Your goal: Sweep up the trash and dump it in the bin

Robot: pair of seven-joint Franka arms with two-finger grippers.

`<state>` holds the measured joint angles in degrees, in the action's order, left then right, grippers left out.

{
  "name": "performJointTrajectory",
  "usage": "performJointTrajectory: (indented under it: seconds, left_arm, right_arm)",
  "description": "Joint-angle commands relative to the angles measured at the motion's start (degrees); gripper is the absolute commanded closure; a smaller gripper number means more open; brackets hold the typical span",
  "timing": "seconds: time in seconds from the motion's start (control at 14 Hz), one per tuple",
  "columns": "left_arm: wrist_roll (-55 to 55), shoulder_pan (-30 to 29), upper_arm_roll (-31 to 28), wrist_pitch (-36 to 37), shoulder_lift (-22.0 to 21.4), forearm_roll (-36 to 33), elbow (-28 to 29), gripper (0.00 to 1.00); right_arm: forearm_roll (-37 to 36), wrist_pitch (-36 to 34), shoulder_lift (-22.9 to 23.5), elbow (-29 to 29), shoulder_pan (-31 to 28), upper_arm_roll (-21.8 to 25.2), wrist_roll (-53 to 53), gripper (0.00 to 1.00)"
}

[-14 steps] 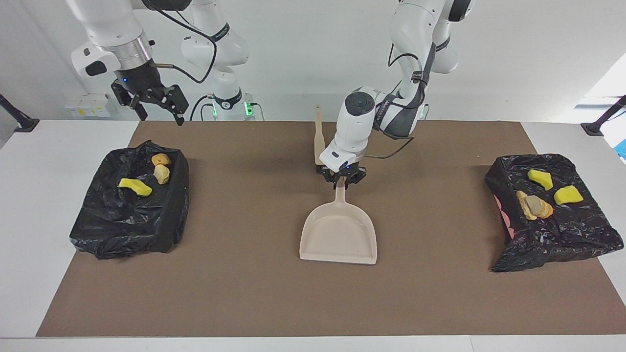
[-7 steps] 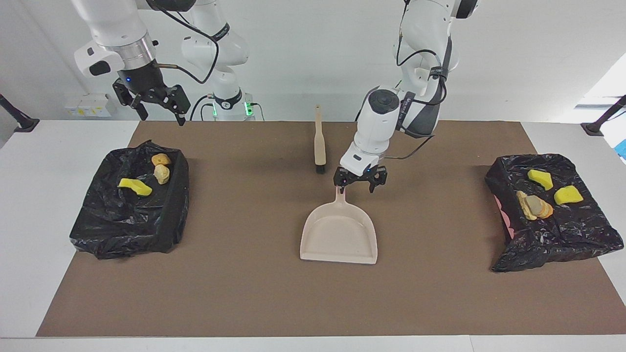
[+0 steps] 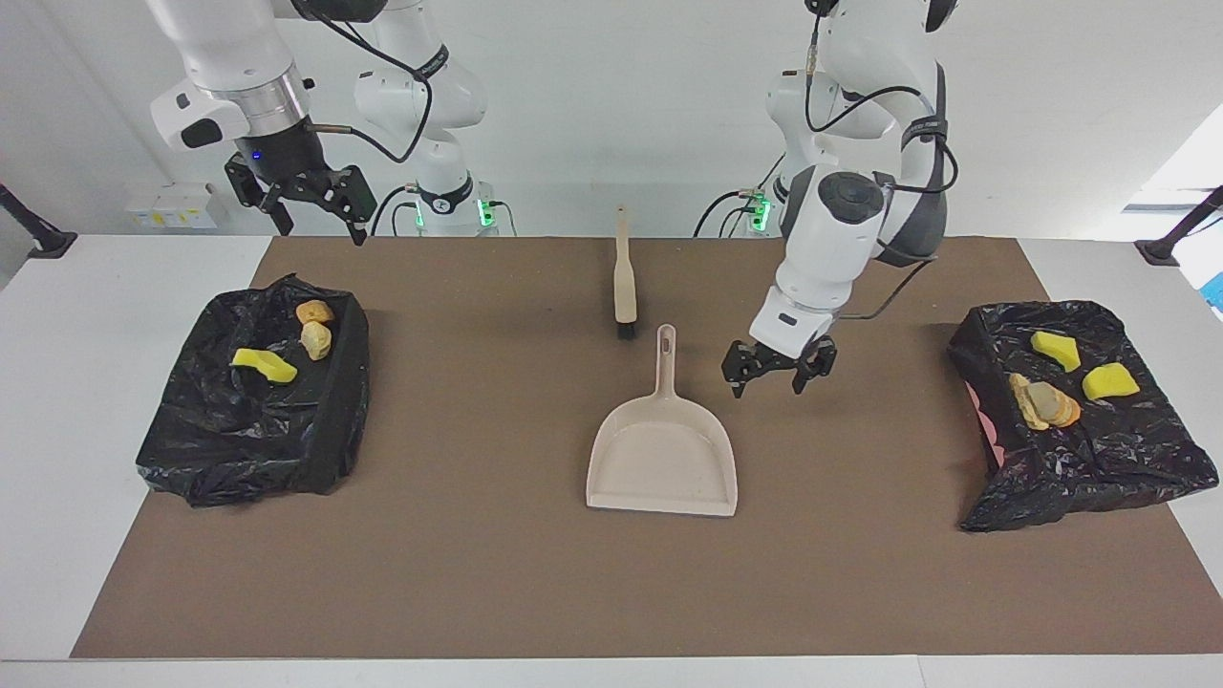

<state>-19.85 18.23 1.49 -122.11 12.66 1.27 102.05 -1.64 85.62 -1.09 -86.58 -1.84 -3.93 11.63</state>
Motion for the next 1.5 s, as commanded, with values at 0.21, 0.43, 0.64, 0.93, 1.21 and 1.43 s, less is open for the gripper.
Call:
performJointTrajectory:
  seconds: [0.21, 0.43, 0.64, 0.93, 1.21, 1.43]
  left_arm:
    - [16.5, -10.4, 0.4, 14.2, -2.6, 0.1, -8.9, 0.00]
    - [18.7, -14.8, 0.3, 18.0, -4.7, 0.1, -10.4, 0.00]
    - [18.1, -16.6, -0.4, 22.6, -8.1, 0.1, -10.9, 0.00]
    - [17.3, -16.5, -1.6, 29.5, -14.8, 0.0, -8.5, 0.00]
    - [18.3, -16.3, -1.4, 30.2, -15.6, 0.1, -8.0, 0.00]
    - [18.4, -16.2, -1.4, 30.3, -15.6, 0.1, -8.0, 0.00]
  right_arm:
    - [0.8, 0.3, -1.0, -1.0, -0.4, -0.2, -1.2, 0.00]
    - [0.8, 0.3, -1.0, -1.0, -0.4, -0.2, -1.2, 0.00]
    - [0.8, 0.3, -1.0, -1.0, -0.4, -0.2, -1.2, 0.00]
    - [0.9, 0.3, -1.0, -1.0, -0.4, -0.2, -1.2, 0.00]
    - [0.9, 0.3, -1.0, -1.0, -0.4, -0.2, -1.2, 0.00]
    - [0.9, 0.3, -1.0, -1.0, -0.4, -0.2, -1.2, 0.00]
